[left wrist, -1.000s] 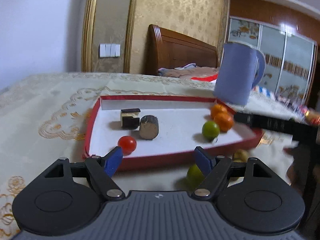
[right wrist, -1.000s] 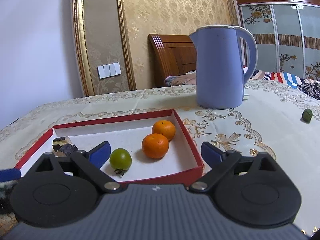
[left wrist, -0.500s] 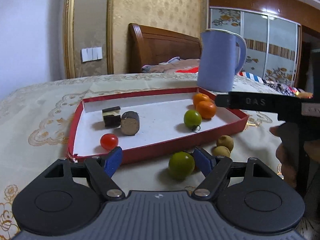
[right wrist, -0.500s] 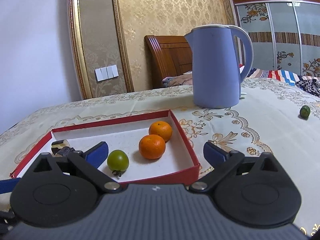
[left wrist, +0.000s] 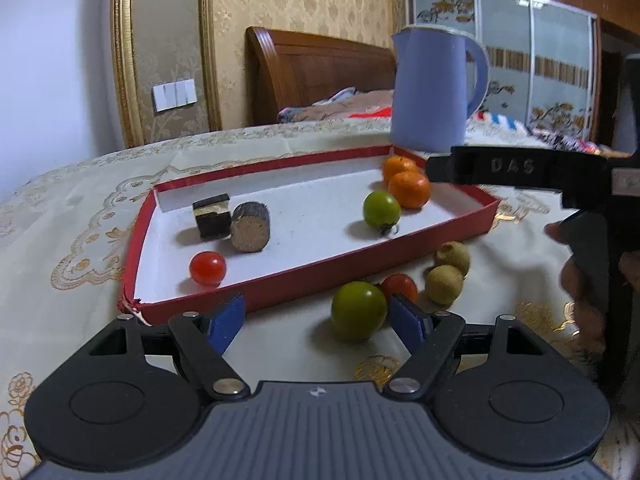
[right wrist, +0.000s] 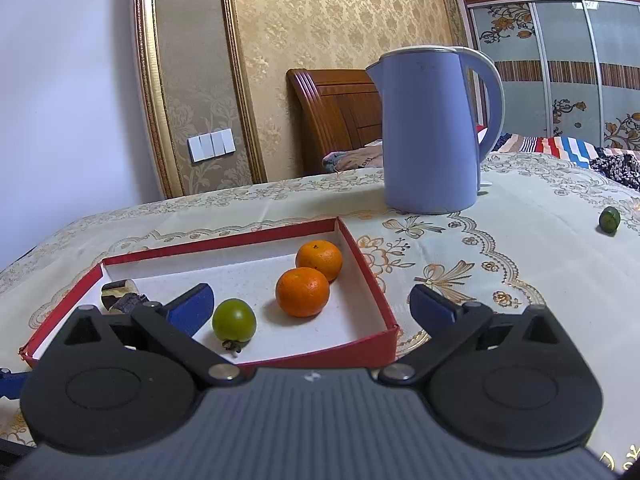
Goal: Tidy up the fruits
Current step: 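Withdraw both tools from the box toward the remaining fruits, then close the left gripper on the large green tomato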
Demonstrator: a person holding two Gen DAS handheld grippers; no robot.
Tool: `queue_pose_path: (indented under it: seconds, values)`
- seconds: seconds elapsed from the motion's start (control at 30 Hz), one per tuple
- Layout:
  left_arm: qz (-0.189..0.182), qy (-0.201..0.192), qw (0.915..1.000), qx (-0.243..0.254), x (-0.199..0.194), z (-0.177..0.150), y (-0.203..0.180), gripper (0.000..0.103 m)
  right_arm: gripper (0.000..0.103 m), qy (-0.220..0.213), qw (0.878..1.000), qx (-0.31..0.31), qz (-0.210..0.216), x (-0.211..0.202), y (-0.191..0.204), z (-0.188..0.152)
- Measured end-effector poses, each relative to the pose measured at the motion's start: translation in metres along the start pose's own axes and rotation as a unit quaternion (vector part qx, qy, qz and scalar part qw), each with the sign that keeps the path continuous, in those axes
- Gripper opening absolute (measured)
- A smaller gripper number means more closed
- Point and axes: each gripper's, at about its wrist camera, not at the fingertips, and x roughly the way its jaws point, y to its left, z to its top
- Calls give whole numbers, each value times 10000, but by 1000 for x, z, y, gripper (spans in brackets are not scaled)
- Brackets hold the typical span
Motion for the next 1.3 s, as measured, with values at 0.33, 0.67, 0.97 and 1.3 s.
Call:
queue_pose_path:
  seconds: [0.33, 0.67, 0.97, 1.3]
  values:
    - [-43, 222, 9993, 286, 6, 1, -15, 59, 103, 37, 10000, 47, 19, 1, -1, 0]
    - [-322, 408, 9986, 112, 13, 1, -12, 32, 103, 42, 10000, 82, 14, 1, -2, 0]
    - [-64, 349, 9979, -544, 10, -1, 9, 32, 103, 53, 9999, 103, 9, 1, -3, -1]
    - [-49, 325, 9962, -808, 11, -2, 19, 32, 103, 139, 9997, -94, 163, -25, -17, -12]
